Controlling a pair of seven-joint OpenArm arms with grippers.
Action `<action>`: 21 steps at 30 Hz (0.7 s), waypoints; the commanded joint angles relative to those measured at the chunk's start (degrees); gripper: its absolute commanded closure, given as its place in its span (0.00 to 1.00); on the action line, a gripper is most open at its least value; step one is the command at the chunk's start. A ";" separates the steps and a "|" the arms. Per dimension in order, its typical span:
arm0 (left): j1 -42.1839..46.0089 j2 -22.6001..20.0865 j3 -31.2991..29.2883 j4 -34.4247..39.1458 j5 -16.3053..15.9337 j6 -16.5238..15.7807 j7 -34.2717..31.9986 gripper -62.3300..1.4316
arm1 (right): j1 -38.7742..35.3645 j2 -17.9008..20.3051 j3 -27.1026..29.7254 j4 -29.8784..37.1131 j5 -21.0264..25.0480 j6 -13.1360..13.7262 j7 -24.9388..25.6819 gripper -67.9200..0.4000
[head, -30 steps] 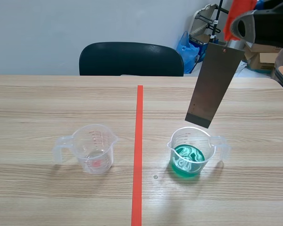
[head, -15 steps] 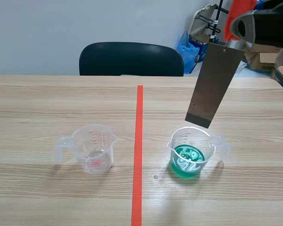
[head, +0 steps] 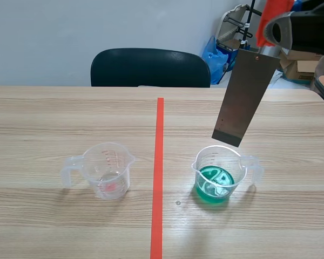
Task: Do the redox reaction experiment
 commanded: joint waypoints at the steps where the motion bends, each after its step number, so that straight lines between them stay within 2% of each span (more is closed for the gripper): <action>1: 0.09 -0.02 0.26 0.24 -0.39 0.00 -0.79 0.00 | 0.68 0.92 0.76 0.48 0.85 0.42 0.85 0.98; 14: 0.09 -0.09 0.26 0.24 -0.39 0.00 -0.79 0.00 | 0.68 0.92 0.76 0.48 0.85 0.42 0.87 0.98; 17: 0.09 -1.16 0.31 0.24 -0.42 -0.24 -0.72 0.00 | 0.68 0.92 0.76 0.48 0.85 0.42 0.87 0.98; 21: -0.90 -3.69 0.35 0.22 -0.39 -4.11 2.73 0.00 | 0.68 0.92 0.76 0.48 0.85 0.42 0.87 0.98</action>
